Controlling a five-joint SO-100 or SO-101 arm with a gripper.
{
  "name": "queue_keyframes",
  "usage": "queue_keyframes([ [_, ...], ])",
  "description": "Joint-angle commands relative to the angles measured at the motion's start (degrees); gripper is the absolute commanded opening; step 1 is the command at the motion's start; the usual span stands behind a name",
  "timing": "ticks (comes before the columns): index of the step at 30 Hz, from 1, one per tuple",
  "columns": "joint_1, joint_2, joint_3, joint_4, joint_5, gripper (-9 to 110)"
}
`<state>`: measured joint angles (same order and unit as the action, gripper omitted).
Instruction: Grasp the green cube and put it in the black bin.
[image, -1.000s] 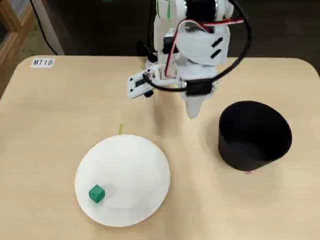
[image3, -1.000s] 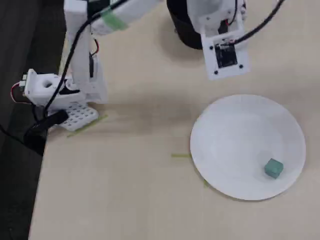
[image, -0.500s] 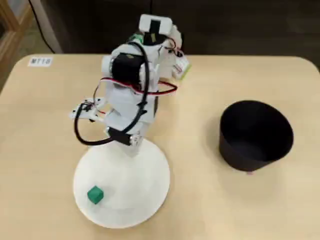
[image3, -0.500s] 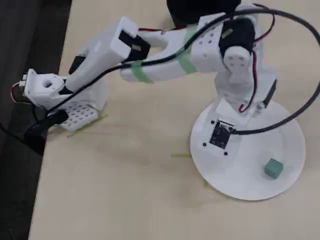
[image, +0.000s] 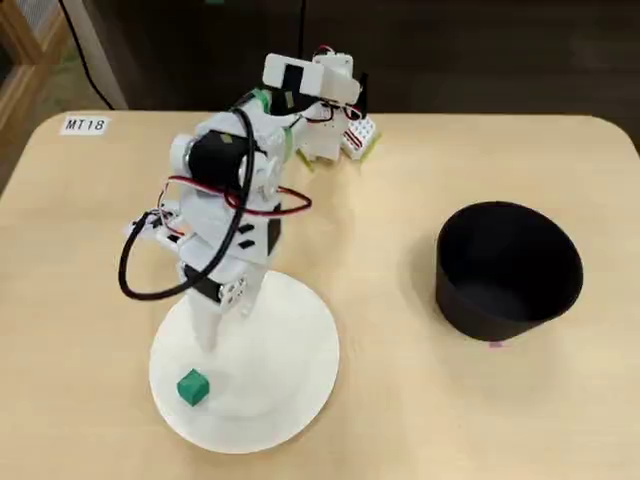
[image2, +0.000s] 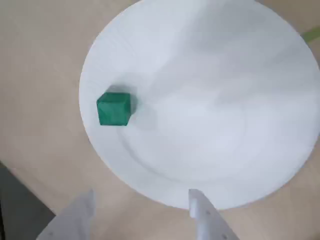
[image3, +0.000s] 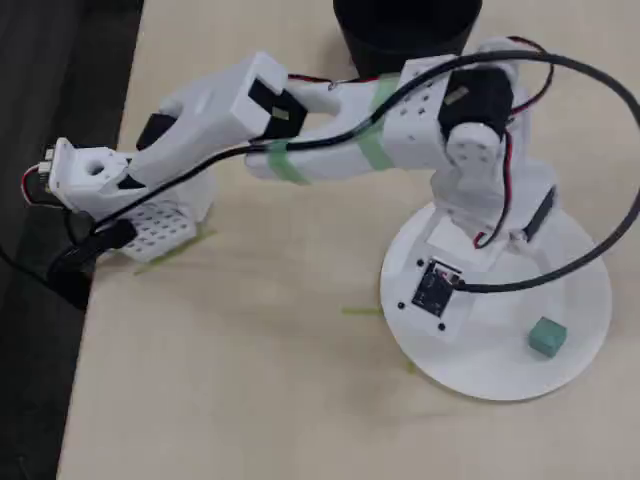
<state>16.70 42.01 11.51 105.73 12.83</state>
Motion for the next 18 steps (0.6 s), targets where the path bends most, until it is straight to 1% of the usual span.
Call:
queue_keyframes([
  [1,0.2,-0.2,-1.9,0.3,0.9,33],
  [8,1.8,-3.6,-3.3,0.2,1.1,38],
  [18,4.9,-15.3,-19.1,0.1,-1.2,38],
])
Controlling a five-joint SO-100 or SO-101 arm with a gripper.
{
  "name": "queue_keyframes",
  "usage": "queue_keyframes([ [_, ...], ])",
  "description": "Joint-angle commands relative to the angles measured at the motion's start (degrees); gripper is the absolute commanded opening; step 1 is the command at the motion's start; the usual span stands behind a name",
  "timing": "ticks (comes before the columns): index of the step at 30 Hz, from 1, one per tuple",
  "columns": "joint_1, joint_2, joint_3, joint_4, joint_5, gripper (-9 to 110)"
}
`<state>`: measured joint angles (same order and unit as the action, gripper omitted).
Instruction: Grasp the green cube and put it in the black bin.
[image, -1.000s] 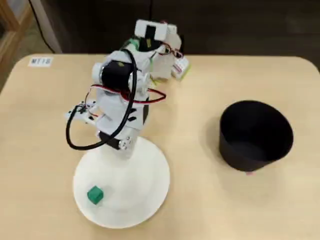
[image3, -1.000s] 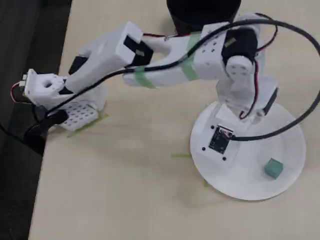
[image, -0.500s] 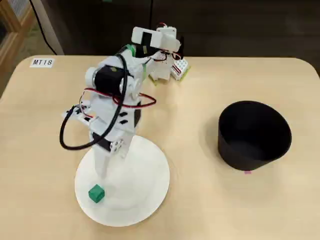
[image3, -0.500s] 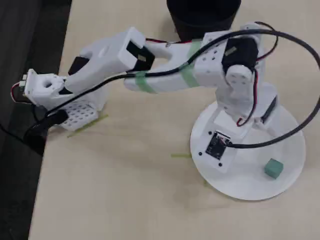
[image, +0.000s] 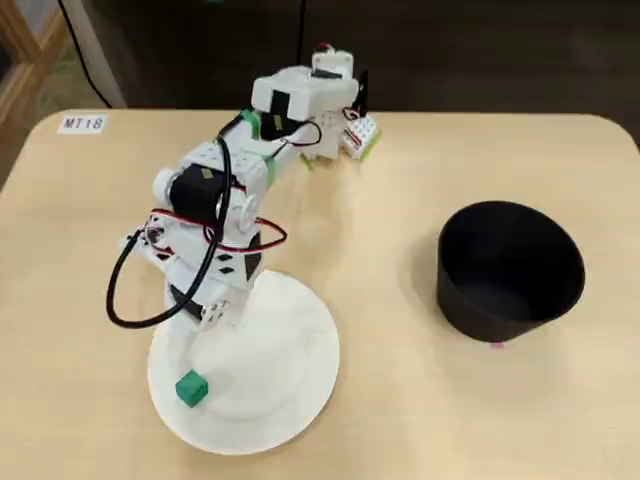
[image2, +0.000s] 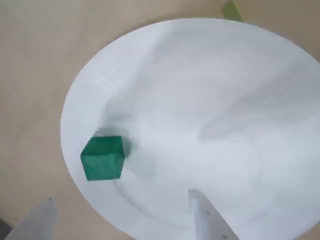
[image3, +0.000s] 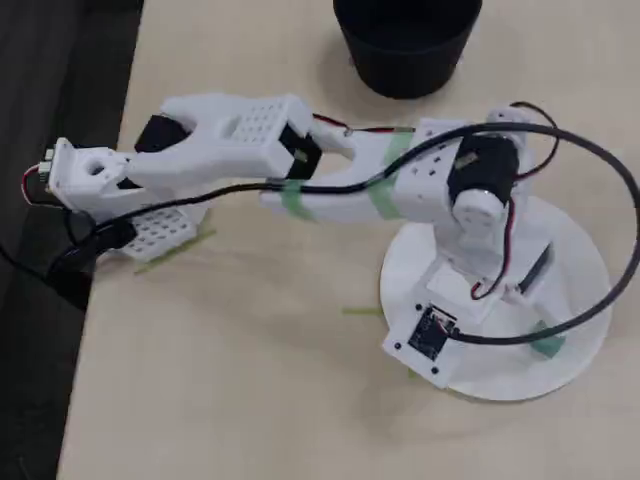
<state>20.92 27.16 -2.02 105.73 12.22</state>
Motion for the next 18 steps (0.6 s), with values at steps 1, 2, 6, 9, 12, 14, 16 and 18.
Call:
queue_keyframes([
  [1,0.9,-1.3,-6.5,0.1,-0.8,38],
  [2,1.1,-2.1,-7.5,0.1,-0.9,38],
  [6,1.3,-4.0,-8.9,-0.4,-1.4,37],
  [9,1.3,-4.5,-9.2,-0.4,-1.6,37],
  [12,1.0,-4.8,-9.2,-0.4,-1.6,37],
  [14,0.7,-5.4,-9.3,-0.7,-1.6,36],
  [16,0.5,-5.9,-9.7,-1.1,-1.6,36],
  [18,0.4,-6.9,-10.9,-1.2,-1.7,35],
])
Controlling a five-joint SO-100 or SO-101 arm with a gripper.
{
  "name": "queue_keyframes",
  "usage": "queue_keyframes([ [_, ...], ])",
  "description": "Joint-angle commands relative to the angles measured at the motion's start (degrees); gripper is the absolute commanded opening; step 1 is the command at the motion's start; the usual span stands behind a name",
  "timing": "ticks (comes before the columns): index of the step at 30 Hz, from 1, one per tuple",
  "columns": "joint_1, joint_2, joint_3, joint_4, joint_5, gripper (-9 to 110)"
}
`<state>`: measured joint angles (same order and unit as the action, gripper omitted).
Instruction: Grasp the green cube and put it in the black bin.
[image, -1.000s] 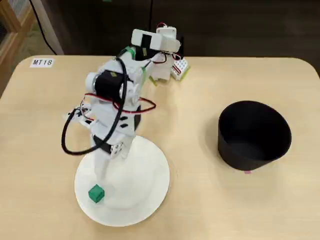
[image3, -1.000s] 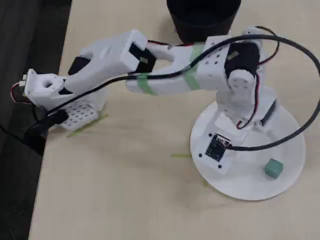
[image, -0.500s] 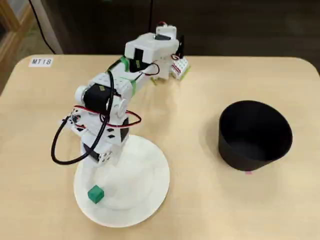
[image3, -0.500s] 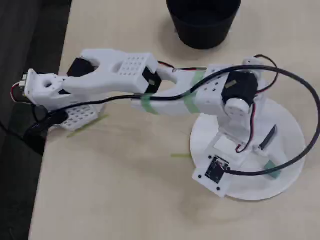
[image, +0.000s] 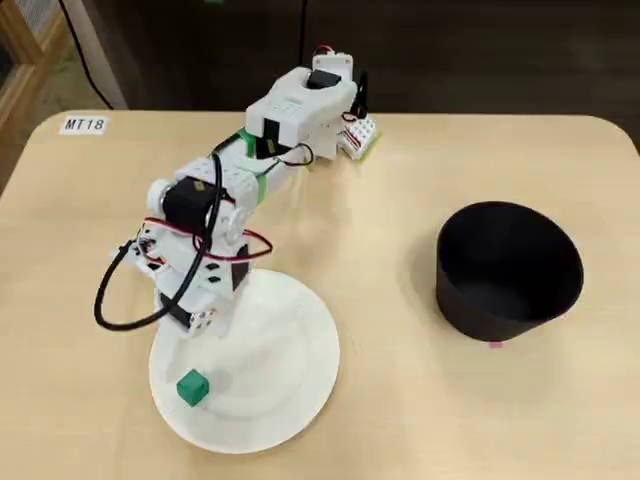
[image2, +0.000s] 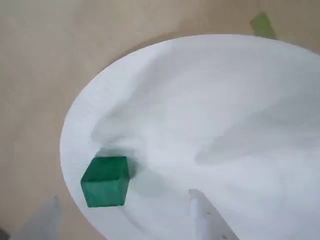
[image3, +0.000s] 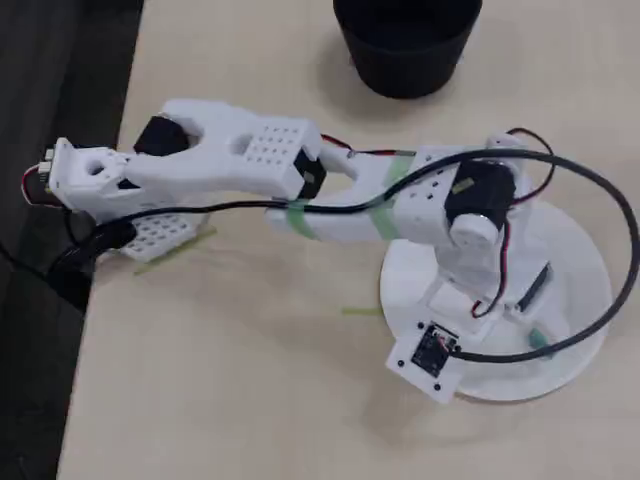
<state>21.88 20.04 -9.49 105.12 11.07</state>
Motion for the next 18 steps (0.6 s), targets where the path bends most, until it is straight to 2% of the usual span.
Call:
queue_keyframes([
  [1,-0.5,-0.3,-3.9,-0.6,-0.5,35],
  [10,-0.8,-2.6,-5.6,-2.5,-0.4,32],
  [18,-0.8,-3.7,-5.7,-5.7,0.8,17],
])
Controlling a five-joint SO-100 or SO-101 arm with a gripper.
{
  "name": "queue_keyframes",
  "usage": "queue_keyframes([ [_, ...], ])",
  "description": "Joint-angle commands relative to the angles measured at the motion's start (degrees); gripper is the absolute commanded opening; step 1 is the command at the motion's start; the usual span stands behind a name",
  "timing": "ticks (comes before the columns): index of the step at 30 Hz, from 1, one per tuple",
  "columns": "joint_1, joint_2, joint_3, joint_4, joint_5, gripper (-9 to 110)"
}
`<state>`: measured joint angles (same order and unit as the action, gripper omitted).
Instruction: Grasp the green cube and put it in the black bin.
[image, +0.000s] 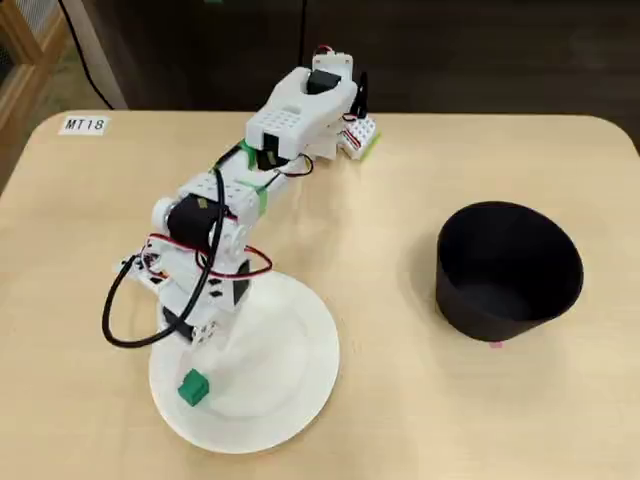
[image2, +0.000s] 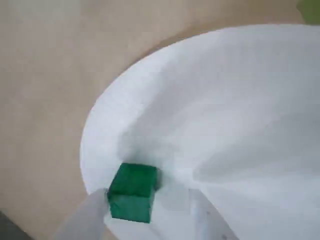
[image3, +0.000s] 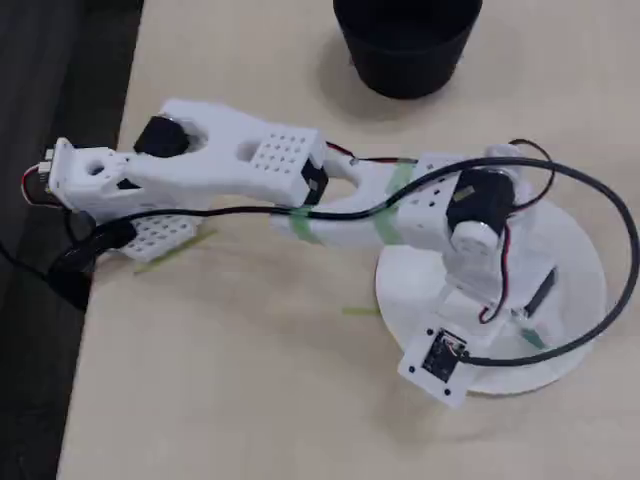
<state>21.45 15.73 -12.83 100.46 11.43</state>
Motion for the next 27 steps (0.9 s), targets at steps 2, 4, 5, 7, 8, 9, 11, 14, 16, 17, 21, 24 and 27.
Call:
queue_keyframes([
  [2,-0.4,0.4,-2.4,-2.3,0.5,13],
  [4,-0.4,0.4,-2.4,-3.3,0.8,7],
  [5,-0.4,0.4,-2.4,-3.8,1.0,4],
  [7,-0.4,0.4,-2.5,-4.4,1.1,0],
  [8,-0.4,0.4,-2.6,-4.5,1.1,0],
  [9,-0.4,0.4,-2.6,-4.5,1.0,0],
  [11,-0.4,0.4,-2.6,-4.5,0.8,0],
  [14,-0.4,0.4,-2.9,-4.5,0.7,0],
  [16,-0.4,0.4,-3.2,-4.6,0.7,0],
  [17,-0.4,0.4,-3.4,-4.6,0.7,0],
  [21,-0.5,0.5,-5.4,-4.0,0.7,0],
  [24,-0.9,1.5,-5.8,-3.4,1.4,0],
  [27,-1.6,3.4,-5.9,-2.3,2.1,0],
])
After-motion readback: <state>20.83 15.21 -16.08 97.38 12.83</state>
